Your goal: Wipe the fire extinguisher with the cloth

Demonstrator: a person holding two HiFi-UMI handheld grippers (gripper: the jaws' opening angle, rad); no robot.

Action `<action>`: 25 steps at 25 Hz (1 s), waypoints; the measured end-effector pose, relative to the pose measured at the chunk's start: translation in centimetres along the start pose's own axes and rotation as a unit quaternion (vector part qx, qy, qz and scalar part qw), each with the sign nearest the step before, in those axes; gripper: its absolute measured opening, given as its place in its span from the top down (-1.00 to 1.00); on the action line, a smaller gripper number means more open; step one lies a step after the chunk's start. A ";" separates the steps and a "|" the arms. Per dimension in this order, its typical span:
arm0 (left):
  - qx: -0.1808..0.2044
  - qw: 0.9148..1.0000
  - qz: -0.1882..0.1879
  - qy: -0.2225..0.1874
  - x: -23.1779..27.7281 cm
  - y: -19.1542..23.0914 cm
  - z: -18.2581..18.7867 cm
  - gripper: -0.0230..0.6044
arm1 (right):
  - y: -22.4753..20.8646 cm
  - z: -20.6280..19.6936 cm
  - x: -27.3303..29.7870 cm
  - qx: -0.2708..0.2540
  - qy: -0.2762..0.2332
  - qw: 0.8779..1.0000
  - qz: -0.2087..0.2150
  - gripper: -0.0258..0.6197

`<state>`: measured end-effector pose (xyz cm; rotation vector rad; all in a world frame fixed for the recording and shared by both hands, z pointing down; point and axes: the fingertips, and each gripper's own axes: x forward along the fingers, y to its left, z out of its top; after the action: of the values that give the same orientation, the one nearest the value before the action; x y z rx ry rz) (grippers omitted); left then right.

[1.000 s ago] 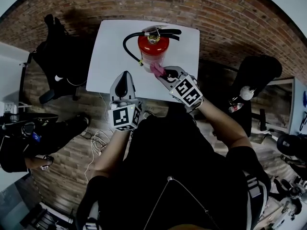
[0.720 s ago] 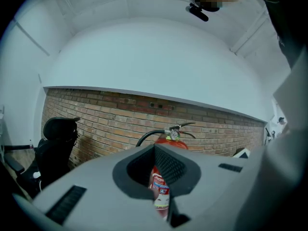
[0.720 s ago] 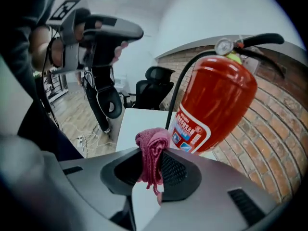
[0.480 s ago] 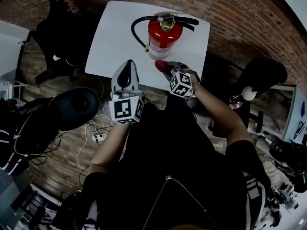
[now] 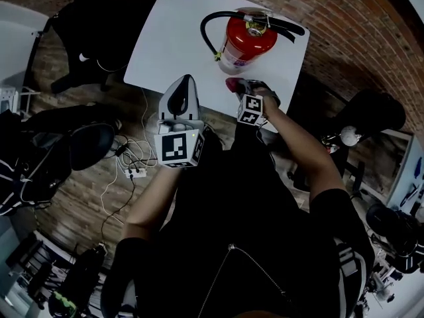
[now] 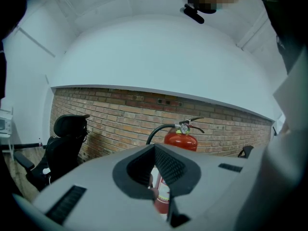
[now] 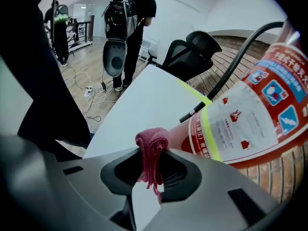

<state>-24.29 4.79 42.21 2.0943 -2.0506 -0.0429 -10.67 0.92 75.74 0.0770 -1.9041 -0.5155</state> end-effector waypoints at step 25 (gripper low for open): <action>0.000 0.998 0.060 0.029 -4.8 5.5 -2.5 0.89 | -1.2 -2.4 4.8 -0.074 0.077 0.989 -0.103 0.60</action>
<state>-29.42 9.80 45.01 1.9451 -2.1369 0.0366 -10.64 -2.36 80.20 0.2122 -1.7109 -0.7681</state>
